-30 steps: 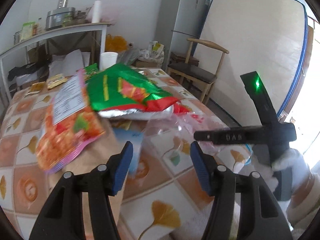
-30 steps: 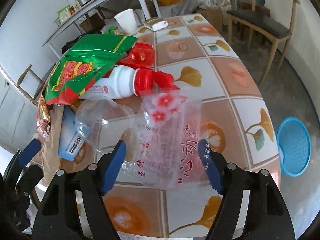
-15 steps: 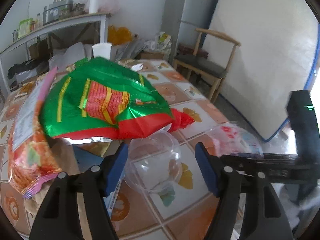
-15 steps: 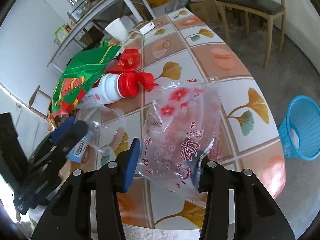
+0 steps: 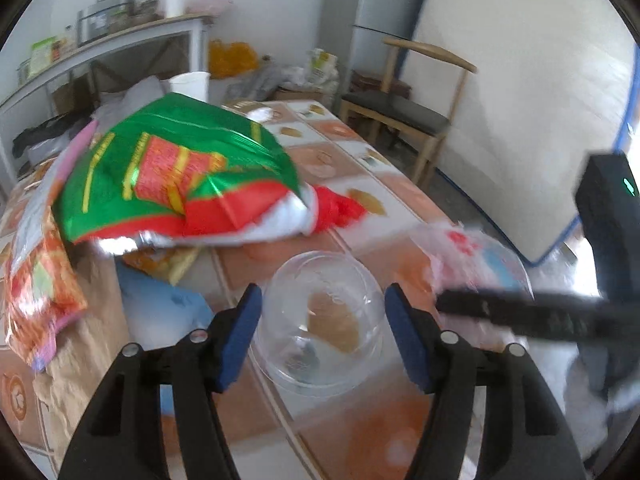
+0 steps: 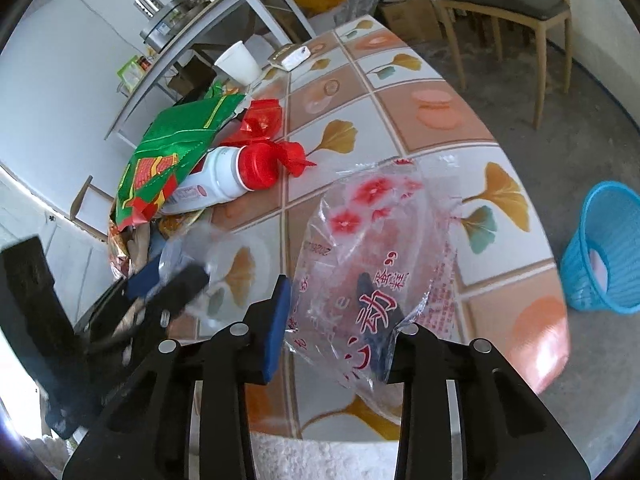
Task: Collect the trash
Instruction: 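Grasp the clear dome lid with the left tool while the right tool grasps the printed plastic bag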
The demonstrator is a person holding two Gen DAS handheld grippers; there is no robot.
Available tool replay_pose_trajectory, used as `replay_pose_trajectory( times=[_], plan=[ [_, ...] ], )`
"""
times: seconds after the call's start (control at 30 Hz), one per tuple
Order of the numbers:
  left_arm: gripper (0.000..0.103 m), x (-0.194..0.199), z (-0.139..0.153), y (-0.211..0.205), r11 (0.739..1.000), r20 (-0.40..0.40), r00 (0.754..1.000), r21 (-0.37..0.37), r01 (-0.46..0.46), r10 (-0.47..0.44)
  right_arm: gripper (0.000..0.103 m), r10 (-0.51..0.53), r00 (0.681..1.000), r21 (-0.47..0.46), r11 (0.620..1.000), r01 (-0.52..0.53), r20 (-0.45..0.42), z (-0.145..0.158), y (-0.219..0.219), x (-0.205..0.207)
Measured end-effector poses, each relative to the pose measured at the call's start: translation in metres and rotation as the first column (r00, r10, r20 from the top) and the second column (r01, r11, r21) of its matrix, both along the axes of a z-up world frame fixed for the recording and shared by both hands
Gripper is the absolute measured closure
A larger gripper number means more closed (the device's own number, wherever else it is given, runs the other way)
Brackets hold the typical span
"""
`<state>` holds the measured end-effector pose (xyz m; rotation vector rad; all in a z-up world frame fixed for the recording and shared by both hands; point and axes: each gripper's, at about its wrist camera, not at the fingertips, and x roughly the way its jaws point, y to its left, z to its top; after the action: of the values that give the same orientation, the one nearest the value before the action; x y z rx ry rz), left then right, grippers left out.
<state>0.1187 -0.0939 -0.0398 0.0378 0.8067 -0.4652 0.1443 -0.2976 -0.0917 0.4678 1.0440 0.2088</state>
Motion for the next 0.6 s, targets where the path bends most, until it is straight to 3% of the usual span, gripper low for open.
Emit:
replay_pose_trajectory(
  times=[0.13,0.23,0.33,0.6],
  plan=[
    [0.04,-0.023,0.002,0.004,0.998,-0.003,0.998,-0.001,0.059,-0.059,0.068,0.004,1.0,0.006,1.0,-0.004,-0.007,0.001,-0.007,-0.009],
    [0.031,-0.026,-0.001,0.004,0.998,0.001,0.998,0.003,0.068,-0.068,0.057,-0.003,1.0,0.006,1.0,0.003,-0.002,0.001,-0.01,-0.013],
    [0.03,-0.022,-0.008,0.0,0.998,-0.009,0.999,0.032,0.053,-0.052,0.048,-0.002,1.0,0.003,1.0,0.002,0.0,0.003,-0.01,-0.013],
    [0.035,-0.011,-0.019,-0.008,0.999,-0.025,0.999,0.034,0.033,-0.032,0.044,-0.02,1.0,-0.027,0.999,0.02,-0.005,0.003,-0.01,-0.016]
  ],
)
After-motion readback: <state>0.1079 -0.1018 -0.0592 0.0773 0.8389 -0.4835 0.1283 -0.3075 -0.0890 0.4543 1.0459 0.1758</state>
